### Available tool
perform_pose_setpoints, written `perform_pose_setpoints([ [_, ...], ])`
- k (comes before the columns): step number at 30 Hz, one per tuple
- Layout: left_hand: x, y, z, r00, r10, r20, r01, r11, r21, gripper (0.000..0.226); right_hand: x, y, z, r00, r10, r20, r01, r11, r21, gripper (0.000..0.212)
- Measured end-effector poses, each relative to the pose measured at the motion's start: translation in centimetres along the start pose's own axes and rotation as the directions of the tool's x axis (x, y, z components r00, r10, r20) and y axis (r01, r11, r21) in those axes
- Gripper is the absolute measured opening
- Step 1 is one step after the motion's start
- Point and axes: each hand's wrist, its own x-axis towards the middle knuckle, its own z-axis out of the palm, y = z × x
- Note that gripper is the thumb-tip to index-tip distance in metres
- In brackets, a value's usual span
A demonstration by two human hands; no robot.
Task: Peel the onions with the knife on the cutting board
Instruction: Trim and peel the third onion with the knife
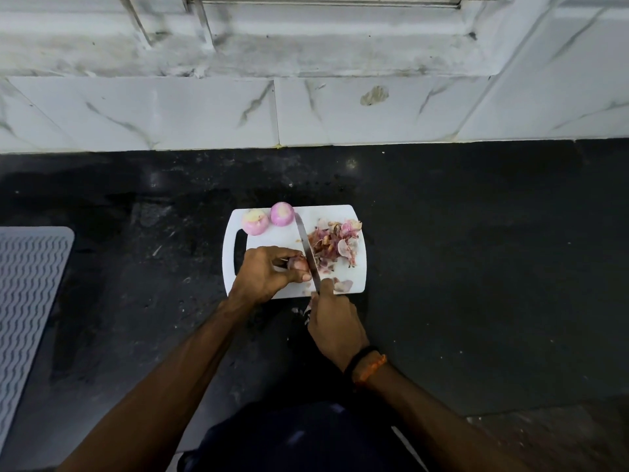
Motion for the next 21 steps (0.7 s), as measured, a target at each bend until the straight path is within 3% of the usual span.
perform_pose_setpoints([
  [3, -0.3, 0.2, 0.2, 1.000, 0.009, -0.003, -0.009, 1.000, -0.013, 0.026, 1.0, -0.5, -0.4, 1.000, -0.028, -0.005, 0.028, 0.999, -0.038, 0.038],
  [9, -0.4, 0.4, 0.2, 1.000, -0.005, -0.017, 0.005, 1.000, 0.005, 0.030, -1.3, 0.0, -0.3, 0.999, 0.030, 0.038, -0.030, 1.000, 0.003, 0.025],
  [14, -0.9, 0.8, 0.4, 0.999, 0.010, -0.040, -0.008, 0.999, 0.037, 0.029, 1.2, -1.0, -0.5, 0.999, -0.019, 0.036, 0.021, 0.998, -0.063, 0.055],
  [17, -1.2, 0.6, 0.7, 0.998, 0.000, -0.057, 0.002, 1.000, 0.023, 0.031, -0.7, -0.7, -0.4, 0.999, 0.037, 0.030, -0.037, 0.999, 0.011, 0.029],
  [21, -1.4, 0.1, 0.8, 0.997, 0.004, -0.074, -0.002, 1.000, 0.024, 0.038, -0.6, -0.7, -0.4, 1.000, 0.006, -0.017, -0.005, 1.000, 0.021, 0.027],
])
